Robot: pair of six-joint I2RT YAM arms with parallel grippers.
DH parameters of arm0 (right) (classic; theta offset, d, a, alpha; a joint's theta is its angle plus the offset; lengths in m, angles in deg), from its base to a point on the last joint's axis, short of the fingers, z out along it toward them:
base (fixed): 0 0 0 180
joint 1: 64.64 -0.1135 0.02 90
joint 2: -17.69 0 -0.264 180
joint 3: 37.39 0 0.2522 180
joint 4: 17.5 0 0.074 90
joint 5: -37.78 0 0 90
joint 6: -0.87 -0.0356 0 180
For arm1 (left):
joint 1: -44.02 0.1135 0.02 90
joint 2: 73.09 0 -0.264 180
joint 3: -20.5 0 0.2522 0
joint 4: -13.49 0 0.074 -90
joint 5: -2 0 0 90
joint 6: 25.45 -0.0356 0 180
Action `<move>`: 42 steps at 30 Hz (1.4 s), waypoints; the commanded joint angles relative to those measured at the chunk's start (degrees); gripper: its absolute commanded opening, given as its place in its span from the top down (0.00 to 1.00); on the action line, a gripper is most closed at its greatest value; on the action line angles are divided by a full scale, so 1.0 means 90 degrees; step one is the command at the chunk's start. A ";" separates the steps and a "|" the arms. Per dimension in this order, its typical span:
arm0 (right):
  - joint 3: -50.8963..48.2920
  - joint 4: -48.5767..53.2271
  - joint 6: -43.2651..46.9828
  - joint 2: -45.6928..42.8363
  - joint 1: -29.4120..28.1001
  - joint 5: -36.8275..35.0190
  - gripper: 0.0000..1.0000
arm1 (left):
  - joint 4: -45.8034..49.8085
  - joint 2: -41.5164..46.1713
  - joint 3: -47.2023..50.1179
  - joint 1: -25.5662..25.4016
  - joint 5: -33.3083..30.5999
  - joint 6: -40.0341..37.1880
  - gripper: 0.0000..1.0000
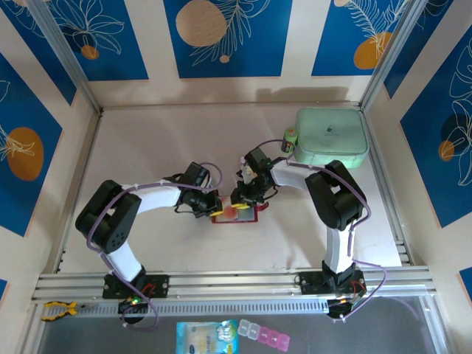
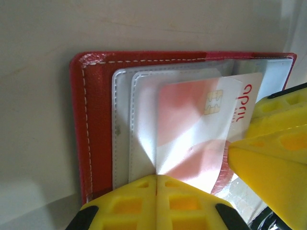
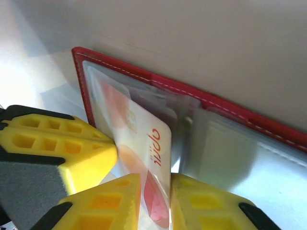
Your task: Take the credit cards out of the card holder
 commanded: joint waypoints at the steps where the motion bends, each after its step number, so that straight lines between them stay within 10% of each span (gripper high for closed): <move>1: -0.0101 -0.0094 -0.0081 -0.0107 0.0042 0.0366 0.79 | 0.0329 -0.0191 -0.0034 -0.0029 -0.0181 -0.0141 1.00; 30: -0.0286 0.1046 0.0685 -0.1144 0.0543 -0.0605 0.92 | 0.0143 0.0054 0.0232 -0.0029 -0.0137 0.0037 1.00; 42: 0.0713 0.2342 0.2558 -0.1231 0.0570 -0.1567 0.93 | -0.0108 0.0246 0.0459 -0.0040 -0.0132 0.0229 1.00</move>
